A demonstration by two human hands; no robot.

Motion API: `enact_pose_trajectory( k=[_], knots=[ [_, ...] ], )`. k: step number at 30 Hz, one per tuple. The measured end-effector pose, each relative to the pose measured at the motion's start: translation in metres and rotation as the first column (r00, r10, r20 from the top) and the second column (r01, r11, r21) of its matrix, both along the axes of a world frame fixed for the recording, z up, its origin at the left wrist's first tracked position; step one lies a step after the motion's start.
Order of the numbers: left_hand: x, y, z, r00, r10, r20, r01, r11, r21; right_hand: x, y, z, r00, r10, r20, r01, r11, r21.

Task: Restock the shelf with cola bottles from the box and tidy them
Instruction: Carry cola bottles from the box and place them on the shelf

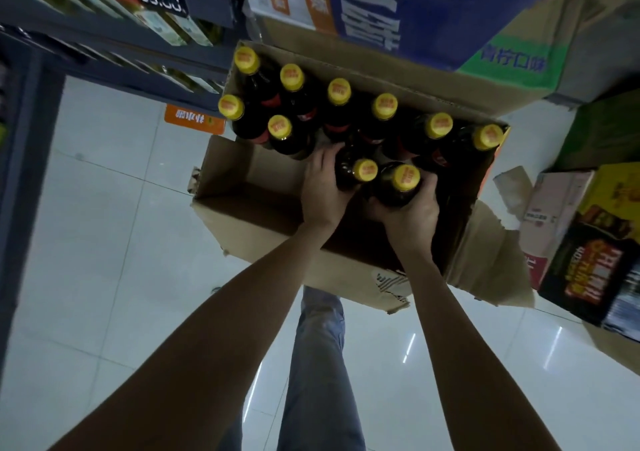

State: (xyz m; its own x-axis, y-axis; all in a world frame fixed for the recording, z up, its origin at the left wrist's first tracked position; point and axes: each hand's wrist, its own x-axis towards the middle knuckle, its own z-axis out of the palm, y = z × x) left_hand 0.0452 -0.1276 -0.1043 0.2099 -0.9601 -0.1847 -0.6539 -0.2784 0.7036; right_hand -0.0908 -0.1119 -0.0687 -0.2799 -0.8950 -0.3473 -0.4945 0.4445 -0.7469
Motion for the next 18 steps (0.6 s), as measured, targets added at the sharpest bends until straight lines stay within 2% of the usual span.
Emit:
enact_pose_trajectory(
  k=[3, 6, 10, 12, 15, 18],
  knots=[
    [0.003, -0.002, 0.003, 0.999, -0.006, -0.035, 0.005, 1.0, -0.008, -0.006, 0.003, 0.016, 1.0, -0.023, -0.02, 0.022, 0.999, -0.031],
    [0.014, 0.006, 0.026, 0.979, 0.111, -0.169, -0.112, 0.994, 0.007, -0.007, 0.01, 0.039, 1.0, -0.01, -0.011, 0.009, 0.997, -0.082],
    [0.034, 0.027, 0.088, 0.918, 0.168, -0.36, -0.181, 0.983, -0.003, -0.001, 0.017, 0.08, 0.999, 0.035, 0.004, -0.034, 0.992, -0.121],
    [0.049, 0.043, 0.123, 0.86, 0.241, -0.449, -0.266, 0.964, 0.008, 0.005, 0.02, 0.104, 0.996, 0.083, 0.018, -0.08, 0.988, -0.133],
    [0.078, 0.07, 0.174, 0.694, 0.366, -0.62, -0.449, 0.893, 0.025, 0.021, 0.022, 0.142, 0.982, 0.18, 0.058, -0.167, 0.971, -0.173],
    [0.117, 0.099, 0.217, 0.612, 0.422, -0.668, -0.556, 0.831, 0.016, 0.054, 0.023, 0.178, 0.947, 0.274, 0.169, -0.239, 0.95, -0.201]
  ],
)
